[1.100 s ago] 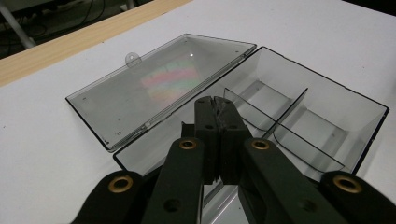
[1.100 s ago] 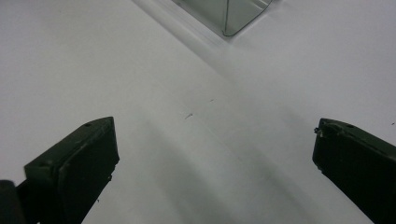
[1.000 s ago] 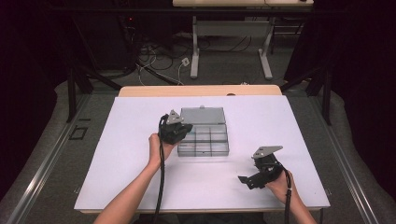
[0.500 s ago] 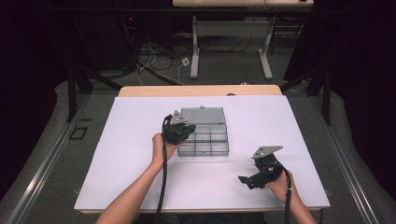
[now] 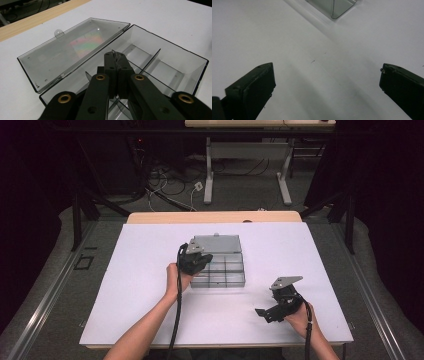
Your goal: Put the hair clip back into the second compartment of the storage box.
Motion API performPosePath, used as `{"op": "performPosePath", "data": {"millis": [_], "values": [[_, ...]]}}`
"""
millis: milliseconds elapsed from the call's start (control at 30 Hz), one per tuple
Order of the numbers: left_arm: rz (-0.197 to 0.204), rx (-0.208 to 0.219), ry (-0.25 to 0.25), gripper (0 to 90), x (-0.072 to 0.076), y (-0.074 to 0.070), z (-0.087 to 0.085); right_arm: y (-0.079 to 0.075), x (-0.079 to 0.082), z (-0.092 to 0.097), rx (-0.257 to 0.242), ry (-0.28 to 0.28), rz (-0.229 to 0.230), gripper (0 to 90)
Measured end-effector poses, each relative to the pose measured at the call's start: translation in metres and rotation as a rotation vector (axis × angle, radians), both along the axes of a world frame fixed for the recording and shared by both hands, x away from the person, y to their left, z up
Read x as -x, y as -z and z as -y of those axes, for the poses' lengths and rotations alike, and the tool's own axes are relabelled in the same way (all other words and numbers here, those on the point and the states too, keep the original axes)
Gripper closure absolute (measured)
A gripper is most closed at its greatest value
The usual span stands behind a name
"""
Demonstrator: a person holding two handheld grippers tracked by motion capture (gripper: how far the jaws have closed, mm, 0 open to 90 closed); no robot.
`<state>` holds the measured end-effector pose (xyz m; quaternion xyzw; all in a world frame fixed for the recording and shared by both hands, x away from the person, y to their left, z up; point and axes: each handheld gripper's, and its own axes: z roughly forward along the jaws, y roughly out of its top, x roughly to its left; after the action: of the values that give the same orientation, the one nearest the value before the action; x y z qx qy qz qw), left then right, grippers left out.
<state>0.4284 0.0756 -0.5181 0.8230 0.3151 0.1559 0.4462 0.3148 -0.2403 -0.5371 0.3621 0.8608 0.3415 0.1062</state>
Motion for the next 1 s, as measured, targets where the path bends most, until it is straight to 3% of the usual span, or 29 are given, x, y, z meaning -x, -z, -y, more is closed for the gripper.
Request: {"op": "performPosePath", "data": {"millis": [1000], "values": [[-0.015,-0.020,0.001,89.2,-0.0024,0.0070,0.0082,-0.0003,0.0001,0.0002,0.009,-0.014,-0.011,0.0]]}}
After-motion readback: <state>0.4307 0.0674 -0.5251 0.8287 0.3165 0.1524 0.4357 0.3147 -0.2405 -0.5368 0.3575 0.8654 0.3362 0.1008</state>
